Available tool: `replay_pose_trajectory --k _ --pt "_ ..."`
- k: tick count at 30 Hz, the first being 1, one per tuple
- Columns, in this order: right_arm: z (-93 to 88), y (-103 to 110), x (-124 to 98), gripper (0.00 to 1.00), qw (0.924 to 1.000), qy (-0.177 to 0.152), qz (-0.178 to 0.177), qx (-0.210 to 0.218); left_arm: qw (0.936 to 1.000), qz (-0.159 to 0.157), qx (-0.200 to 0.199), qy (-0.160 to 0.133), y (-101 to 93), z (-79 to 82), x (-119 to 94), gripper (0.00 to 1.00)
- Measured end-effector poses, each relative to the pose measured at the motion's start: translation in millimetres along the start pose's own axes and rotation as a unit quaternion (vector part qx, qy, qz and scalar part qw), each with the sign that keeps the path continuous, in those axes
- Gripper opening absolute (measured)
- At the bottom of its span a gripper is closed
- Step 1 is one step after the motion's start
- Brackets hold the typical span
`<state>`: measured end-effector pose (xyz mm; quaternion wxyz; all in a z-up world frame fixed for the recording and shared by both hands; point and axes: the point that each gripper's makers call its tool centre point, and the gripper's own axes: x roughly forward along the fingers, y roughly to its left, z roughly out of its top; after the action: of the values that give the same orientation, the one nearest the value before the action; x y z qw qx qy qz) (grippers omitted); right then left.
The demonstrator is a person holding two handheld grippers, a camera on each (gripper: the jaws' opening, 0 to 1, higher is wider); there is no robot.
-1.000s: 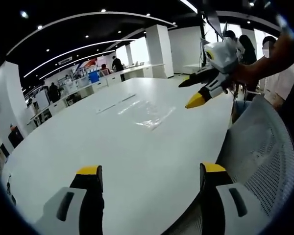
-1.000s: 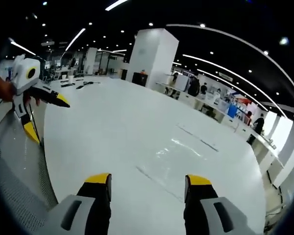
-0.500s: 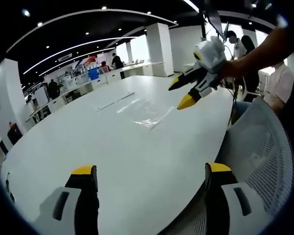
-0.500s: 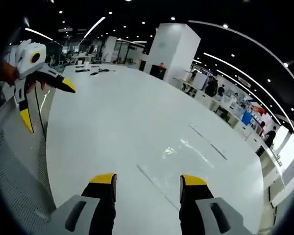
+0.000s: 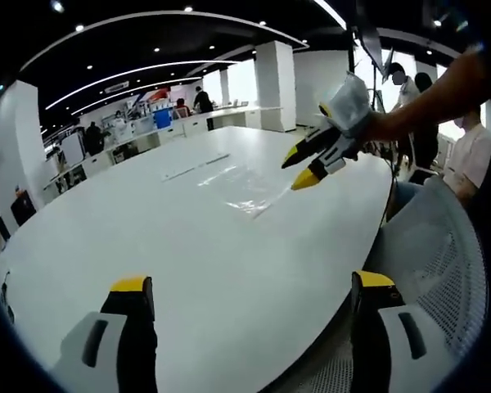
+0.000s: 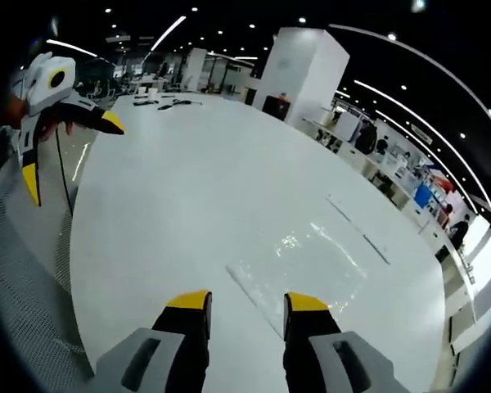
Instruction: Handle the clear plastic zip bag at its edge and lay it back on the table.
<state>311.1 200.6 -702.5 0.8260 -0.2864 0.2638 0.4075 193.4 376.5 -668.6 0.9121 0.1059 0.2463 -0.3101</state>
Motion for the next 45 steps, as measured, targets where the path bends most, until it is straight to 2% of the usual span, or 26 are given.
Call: replay_pose_trajectory --k 11,13,18,22,29,37,45 --pt "-17.5 -12.4 13.6 0.32 0.9993 0.033 0.001 0.019 0.9998 0.005 -0.016 0.006 9.9 -10.0 2.3 0.99" --pt "-24.4 -17.9 21.1 0.32 0.9987 0.036 0.002 0.036 0.9998 0.006 -0.016 0.005 10.2 -9.6 2.3 0.99" --pt "-32.1 -23.7 22.6 0.32 0.9953 0.055 -0.004 0.079 0.9997 0.009 -0.020 0.005 11.4 -10.5 2.4 0.99" --pt "-45.1 -28.3 27.5 0.32 0.9929 0.069 -0.012 0.096 0.9997 0.011 -0.021 0.009 14.4 -13.0 2.8 0.99" --pt "-47.8 -26.0 26.6 0.32 0.9903 0.074 -0.012 0.116 0.9996 0.012 -0.025 0.010 16.8 -12.7 2.2 0.99" --pt "-60.5 -25.2 32.7 0.32 0.9854 0.080 -0.015 0.149 0.9995 0.011 -0.025 0.014 16.7 -13.8 1.4 0.98" --pt "-68.8 -32.9 39.0 0.32 0.9806 0.079 -0.020 0.178 0.9993 0.014 -0.032 0.015 17.2 -13.1 1.6 0.97"
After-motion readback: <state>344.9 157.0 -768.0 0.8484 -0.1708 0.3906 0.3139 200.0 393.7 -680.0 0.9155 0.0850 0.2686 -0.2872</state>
